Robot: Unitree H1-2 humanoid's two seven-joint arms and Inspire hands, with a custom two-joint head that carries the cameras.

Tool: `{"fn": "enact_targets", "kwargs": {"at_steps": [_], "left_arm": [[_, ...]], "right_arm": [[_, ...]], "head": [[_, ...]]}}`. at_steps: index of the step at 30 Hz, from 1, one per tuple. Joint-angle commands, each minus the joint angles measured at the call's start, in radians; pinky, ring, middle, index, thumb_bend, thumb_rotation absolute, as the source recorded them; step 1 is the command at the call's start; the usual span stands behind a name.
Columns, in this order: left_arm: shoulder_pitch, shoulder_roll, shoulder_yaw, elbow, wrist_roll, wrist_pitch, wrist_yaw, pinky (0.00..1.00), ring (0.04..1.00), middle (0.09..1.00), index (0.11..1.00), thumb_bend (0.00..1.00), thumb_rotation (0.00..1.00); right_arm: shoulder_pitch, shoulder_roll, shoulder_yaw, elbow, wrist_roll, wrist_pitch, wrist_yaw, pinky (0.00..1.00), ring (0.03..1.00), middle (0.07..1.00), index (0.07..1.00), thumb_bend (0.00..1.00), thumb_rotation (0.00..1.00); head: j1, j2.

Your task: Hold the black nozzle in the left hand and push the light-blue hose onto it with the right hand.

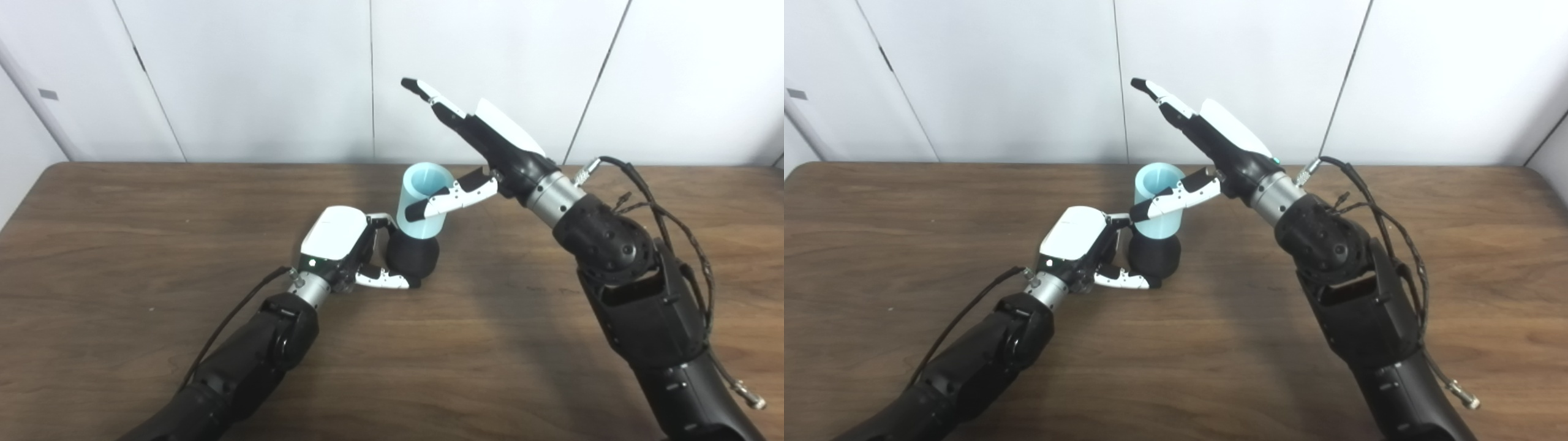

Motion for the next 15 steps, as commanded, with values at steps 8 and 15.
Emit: {"fn": "enact_targets", "kwargs": {"at_steps": [8,15], "left_arm": [[0.108,-0.025,-0.09,0.087,0.041,-0.022,-0.166,0.25,0.321,0.41,0.524,0.51,0.0],[0.109,-0.024,-0.087,0.087,0.04,-0.024,-0.161,0.26,0.334,0.418,0.525,0.51,0.0]], "right_arm": [[0.001,-0.135,0.004,-0.076,-0.082,-0.231,-0.008,0.99,1.0,1.0,1.0,0.68,0.84],[0.032,-0.163,0.017,-0.066,-0.159,-0.318,-0.011,1.0,1.0,1.0,1.0,0.7,0.98]], "head": [[0.0,-0.005],[0.002,-0.003]]}}
